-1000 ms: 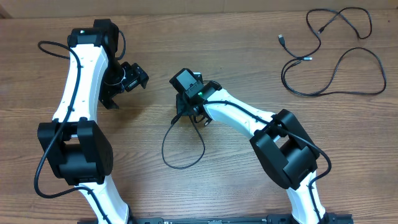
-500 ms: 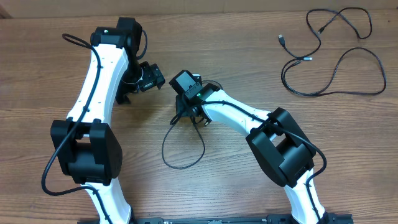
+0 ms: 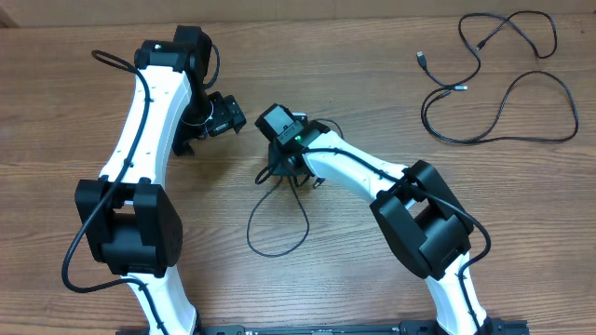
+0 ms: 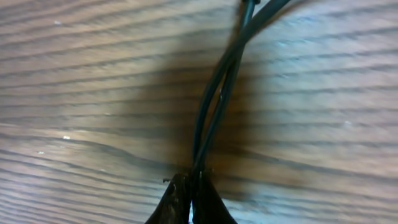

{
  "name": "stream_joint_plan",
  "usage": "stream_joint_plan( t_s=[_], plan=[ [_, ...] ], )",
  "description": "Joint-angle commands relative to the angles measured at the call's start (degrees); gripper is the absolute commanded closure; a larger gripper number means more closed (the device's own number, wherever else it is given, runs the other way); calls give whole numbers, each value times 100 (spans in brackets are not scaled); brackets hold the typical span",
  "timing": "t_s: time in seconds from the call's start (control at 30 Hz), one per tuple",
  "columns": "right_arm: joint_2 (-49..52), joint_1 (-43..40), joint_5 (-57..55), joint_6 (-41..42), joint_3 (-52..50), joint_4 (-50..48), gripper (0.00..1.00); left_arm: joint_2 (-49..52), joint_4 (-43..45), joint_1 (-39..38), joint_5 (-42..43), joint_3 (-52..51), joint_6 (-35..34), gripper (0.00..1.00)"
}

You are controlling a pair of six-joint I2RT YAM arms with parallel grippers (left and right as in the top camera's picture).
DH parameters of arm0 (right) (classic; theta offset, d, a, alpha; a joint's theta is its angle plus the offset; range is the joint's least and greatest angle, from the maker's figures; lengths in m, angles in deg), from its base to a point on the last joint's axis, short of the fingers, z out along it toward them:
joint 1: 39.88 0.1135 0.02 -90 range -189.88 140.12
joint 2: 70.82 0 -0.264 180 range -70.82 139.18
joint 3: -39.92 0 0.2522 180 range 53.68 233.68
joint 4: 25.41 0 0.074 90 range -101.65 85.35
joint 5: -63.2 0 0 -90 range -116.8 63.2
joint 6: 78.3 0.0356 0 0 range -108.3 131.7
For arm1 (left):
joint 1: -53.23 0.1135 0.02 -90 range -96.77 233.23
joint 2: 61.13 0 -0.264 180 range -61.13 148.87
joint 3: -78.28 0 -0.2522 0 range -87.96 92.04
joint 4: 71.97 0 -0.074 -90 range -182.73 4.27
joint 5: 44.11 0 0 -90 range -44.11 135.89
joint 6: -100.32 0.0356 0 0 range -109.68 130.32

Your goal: Untangle cables

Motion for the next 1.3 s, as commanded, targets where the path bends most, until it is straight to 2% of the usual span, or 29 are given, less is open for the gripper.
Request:
stream_joint_plan(
  t_s=[0.0,0.5,1.27],
  plan=[
    [-61,-146,-315,131,22,376,96,-162,11,11,-96,120,111,0],
    [-243,-149,-286,308,55,1158,96,-162,11,11,-96,120,111,1],
    [-243,-146,-74,302,55,964,96,-162,11,11,-96,120,111,0]
  ],
)
